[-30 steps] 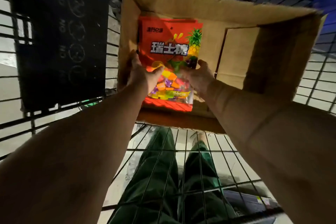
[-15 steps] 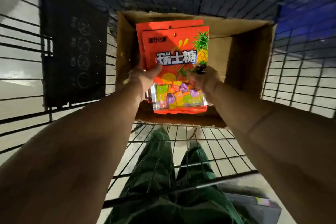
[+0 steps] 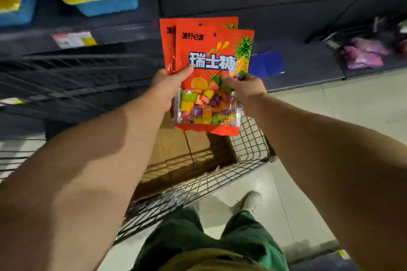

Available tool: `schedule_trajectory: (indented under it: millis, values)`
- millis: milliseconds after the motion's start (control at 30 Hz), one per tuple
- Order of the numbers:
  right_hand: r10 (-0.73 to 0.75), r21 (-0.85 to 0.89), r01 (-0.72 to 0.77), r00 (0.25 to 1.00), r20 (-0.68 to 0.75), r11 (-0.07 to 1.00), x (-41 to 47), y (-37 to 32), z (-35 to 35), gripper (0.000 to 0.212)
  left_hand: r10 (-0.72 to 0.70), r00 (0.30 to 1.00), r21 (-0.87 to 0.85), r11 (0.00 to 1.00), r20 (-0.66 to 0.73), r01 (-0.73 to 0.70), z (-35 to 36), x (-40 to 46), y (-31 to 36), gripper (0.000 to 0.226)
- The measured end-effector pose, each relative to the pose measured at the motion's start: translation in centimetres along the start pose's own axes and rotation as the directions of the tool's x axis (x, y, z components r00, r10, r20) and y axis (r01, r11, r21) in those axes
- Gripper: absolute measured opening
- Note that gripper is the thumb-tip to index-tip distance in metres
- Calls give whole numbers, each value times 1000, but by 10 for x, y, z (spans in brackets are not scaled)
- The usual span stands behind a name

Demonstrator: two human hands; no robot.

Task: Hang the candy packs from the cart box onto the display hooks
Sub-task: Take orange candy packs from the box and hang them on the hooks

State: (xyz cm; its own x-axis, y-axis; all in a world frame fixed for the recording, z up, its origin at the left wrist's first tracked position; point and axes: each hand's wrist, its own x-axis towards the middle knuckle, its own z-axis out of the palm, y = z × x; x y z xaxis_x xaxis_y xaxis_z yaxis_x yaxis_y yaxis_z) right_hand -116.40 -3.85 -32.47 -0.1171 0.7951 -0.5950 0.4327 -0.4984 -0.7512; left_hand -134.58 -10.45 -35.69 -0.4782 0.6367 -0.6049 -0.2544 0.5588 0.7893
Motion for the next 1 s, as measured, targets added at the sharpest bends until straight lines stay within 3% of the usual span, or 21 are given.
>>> schedule_trajectory:
  millis: [167,400,600,833,1000]
  values:
    - [-64,187,91,988,-143,978,-11,-6,-121,25,90,987,33,995,131,-96,117,-34,55,54]
    - [-164,242,274,905,-393,931,-13,12,-331,23,168,937,-11,985,308,-172,321,-103,103,71]
    - [-187,266,377,820,-541,887,-27,34,-496,24,240,857,-14,965,455,-262,483,-173,134,53]
    - [-143,376,478,747,-649,793,-34,45,-626,22,277,759,-18,944,590,-330,621,-217,170,50]
    - [-143,367,532,693,-706,763,-9,50,-699,27,312,742,-30,929,593,-368,710,-207,193,48]
